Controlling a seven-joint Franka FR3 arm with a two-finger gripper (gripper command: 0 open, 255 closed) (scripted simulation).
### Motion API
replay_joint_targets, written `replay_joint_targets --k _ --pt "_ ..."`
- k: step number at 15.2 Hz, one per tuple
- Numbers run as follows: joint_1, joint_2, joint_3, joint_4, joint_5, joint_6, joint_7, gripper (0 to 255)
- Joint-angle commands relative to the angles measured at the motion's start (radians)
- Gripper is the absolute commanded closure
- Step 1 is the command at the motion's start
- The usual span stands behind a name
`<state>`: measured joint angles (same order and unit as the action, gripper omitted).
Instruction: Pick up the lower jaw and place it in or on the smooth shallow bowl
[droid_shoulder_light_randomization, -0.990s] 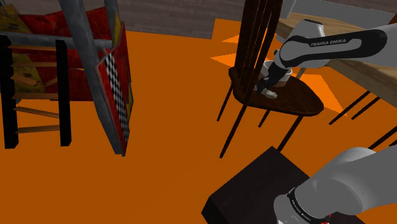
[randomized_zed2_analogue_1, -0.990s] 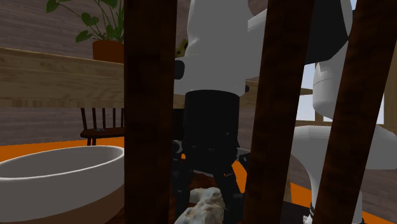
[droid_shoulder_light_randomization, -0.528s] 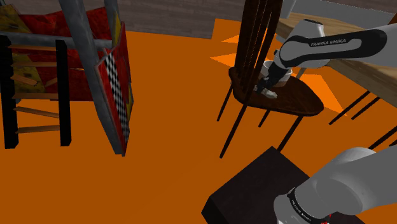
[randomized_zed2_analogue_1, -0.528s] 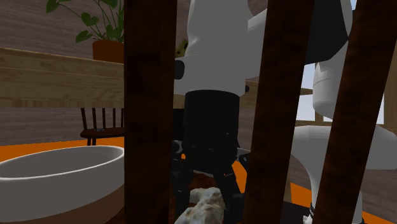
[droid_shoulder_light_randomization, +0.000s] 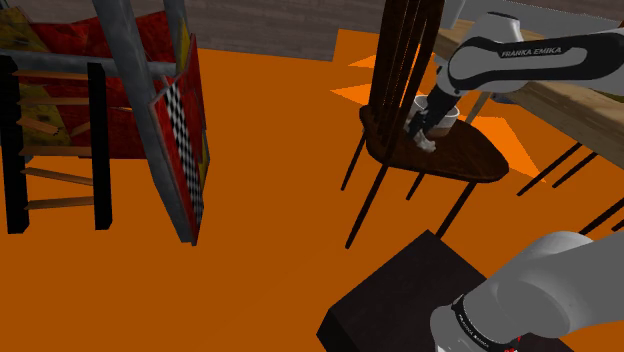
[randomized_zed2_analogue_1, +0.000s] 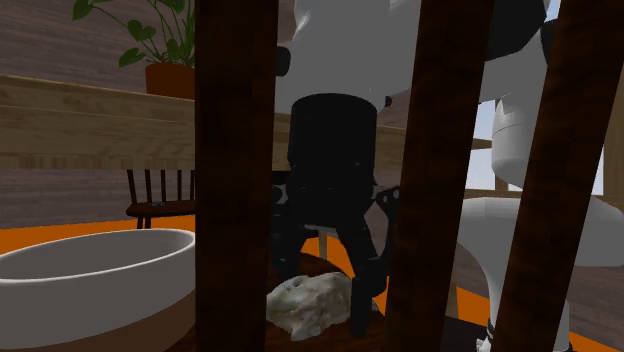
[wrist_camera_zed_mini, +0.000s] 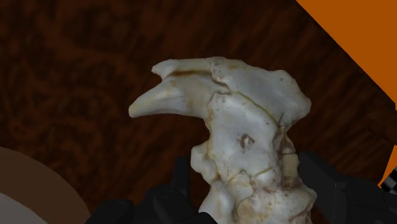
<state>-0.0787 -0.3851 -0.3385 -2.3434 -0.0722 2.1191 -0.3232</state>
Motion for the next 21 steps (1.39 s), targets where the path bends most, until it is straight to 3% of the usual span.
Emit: replay_joint_targets --k 1,21 --pt "0.000 -0.006 0.003 0.025 0.000 -0.031 0.002 255" --pt "0.009 -0.017 0.025 0.284 0.008 -0.301 0.012 255"
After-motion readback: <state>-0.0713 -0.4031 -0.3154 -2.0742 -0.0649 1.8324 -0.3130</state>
